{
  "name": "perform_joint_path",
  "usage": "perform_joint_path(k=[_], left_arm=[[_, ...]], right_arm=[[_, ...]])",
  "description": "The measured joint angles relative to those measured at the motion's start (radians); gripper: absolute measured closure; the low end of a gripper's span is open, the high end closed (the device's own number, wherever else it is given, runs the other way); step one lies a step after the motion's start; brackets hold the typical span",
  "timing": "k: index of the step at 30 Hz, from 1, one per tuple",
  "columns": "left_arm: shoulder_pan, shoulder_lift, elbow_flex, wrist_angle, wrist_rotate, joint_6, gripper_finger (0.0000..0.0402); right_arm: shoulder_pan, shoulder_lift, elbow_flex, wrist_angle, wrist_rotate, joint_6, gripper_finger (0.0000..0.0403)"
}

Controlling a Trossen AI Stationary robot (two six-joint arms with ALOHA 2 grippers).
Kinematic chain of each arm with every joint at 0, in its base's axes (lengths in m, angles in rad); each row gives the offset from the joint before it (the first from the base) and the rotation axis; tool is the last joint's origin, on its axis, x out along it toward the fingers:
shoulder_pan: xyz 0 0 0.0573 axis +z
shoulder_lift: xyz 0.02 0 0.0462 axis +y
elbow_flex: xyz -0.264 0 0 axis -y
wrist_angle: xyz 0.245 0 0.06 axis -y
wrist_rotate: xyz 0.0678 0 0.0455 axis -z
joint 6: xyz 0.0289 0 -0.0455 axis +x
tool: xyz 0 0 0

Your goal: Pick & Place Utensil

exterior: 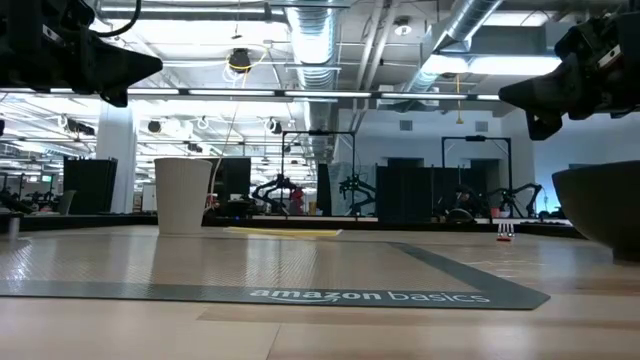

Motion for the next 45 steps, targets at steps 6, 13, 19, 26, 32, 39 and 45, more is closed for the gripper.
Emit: perform_joint_path(k=[6,13,19,26,32,39,45], left_arm=[[0.000,0.000,0.000,0.000,0.000,0.000,0.0385],[0.000,0.000,0.000,0.000,0.000,0.000,0.0385],[0.000,0.000,0.000,0.000,0.000,0.000,0.0385],[0.000,0.000,0.000,0.000,0.000,0.000,0.0385],[0.000,0.000,0.000,0.000,0.000,0.000,0.0385],[0.000,0.000,0.000,0.000,0.000,0.000,0.0385],[0.000,0.000,0.000,0.000,0.001,-0.063,0.0385]], right_arm=[[0.000,0.000,0.000,0.000,0.000,0.000,0.0401],[0.000,0.000,0.000,0.000,0.000,0.000,0.0401],[0.000,0.000,0.000,0.000,0.000,0.000,0.0401],[0.000,0.000,0.000,0.000,0.000,0.000,0.0401],[0.000,0.000,0.000,0.000,0.000,0.000,0.0401],[0.000,0.000,0.000,0.000,0.000,0.000,0.0401],[0.000,0.000,0.000,0.002,0.004,-0.041,0.0401]])
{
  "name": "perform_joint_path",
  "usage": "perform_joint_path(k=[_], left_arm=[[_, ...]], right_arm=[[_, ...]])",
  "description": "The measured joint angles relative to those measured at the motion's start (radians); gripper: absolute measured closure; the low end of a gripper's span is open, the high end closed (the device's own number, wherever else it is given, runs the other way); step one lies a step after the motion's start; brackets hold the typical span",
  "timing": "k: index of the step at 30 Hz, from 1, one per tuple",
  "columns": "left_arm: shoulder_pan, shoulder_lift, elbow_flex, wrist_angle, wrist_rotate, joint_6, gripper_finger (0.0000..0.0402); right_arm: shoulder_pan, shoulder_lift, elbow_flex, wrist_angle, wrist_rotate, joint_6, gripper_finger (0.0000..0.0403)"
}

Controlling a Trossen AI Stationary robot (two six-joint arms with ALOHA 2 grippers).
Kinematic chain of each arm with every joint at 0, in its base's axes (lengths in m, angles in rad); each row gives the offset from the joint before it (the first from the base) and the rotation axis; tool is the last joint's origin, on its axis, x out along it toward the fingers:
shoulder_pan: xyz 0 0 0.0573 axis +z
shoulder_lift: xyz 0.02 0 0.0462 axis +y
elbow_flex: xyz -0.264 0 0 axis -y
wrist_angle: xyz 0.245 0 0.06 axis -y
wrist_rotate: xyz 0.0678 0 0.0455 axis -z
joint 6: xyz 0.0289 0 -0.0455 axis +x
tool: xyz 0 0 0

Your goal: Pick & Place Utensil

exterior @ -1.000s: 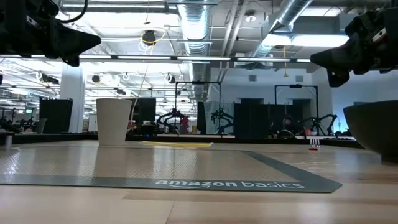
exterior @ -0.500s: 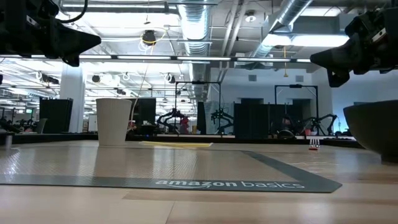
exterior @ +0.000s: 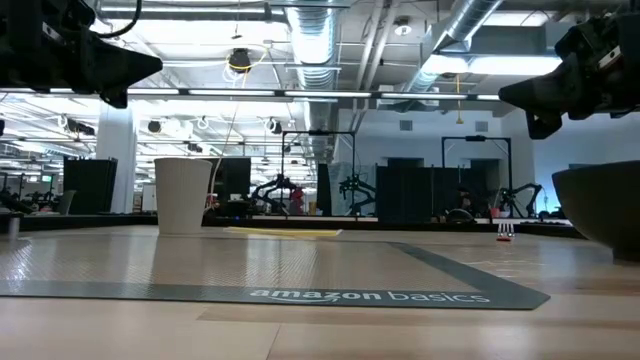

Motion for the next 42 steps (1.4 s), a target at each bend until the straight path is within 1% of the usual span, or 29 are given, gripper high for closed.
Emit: perform_joint_path(k=[1,3,4,5,6,10,14,16,18,20,22,24,27,29,32,34,37,40,42], left_arm=[[0.000,0.000,0.000,0.000,0.003,-0.083,0.0385],[0.000,0.000,0.000,0.001,0.004,-0.260,0.0385],[0.000,0.000,0.000,0.003,0.004,-0.314,0.0385],[0.000,0.000,0.000,0.006,0.003,-0.331,0.0385],[0.000,0.000,0.000,0.009,-0.002,-0.327,0.0385],[0.000,0.000,0.000,0.014,-0.012,-0.223,0.0385],[0.000,0.000,0.000,0.015,-0.012,-0.216,0.0385],[0.000,0.000,0.000,0.020,-0.012,-0.215,0.0385],[0.000,0.000,0.000,0.022,-0.012,-0.215,0.0385],[0.000,0.000,0.000,0.023,-0.012,-0.215,0.0385],[0.000,0.000,0.000,0.027,-0.012,-0.216,0.0385],[0.000,0.000,0.000,0.029,-0.015,-0.195,0.0385],[0.000,0.002,0.000,0.050,-0.019,-0.219,0.0385],[0.000,0.008,0.000,0.112,-0.017,-0.240,0.0385],[0.000,0.024,0.004,0.260,0.002,-0.209,0.0385],[0.000,0.045,0.035,0.283,0.003,-0.165,0.0385],[0.000,0.110,0.098,0.285,0.003,-0.134,0.0385],[0.000,0.218,0.177,0.284,0.018,-0.121,0.0385],[0.000,0.308,0.233,0.282,0.025,-0.086,0.0384]], right_arm=[[-0.002,0.000,0.000,0.009,-0.001,-0.015,0.0401],[0.002,0.000,0.000,0.035,-0.018,0.057,0.0401],[0.005,0.000,0.000,0.047,-0.025,0.106,0.0401],[0.009,0.000,0.000,0.067,-0.026,0.141,0.0401],[0.009,0.000,0.000,0.097,-0.025,0.163,0.0401],[0.005,0.000,0.000,0.231,-0.020,0.163,0.0401],[0.005,0.000,0.000,0.346,0.000,0.162,0.0401],[0.005,0.000,0.000,0.377,0.002,0.108,0.0401],[0.005,0.000,0.002,0.378,0.017,-0.015,0.0401],[0.005,0.000,0.006,0.376,0.057,-0.087,0.0401],[0.005,0.000,0.007,0.376,0.123,-0.119,0.0397],[0.005,0.000,0.007,0.366,0.171,-0.121,0.0385],[0.005,0.000,0.009,0.379,0.151,-0.076,0.0352],[0.005,0.000,0.009,0.407,0.120,-0.034,0.0326],[0.010,0.000,0.011,0.489,0.101,0.057,0.0290],[0.017,0.006,0.021,0.507,0.085,0.074,0.0273],[0.035,0.056,0.061,0.491,0.078,0.074,0.0263],[0.054,0.165,0.142,0.468,0.078,0.053,0.0265],[0.074,0.252,0.222,0.390,0.078,0.052,0.0270]])
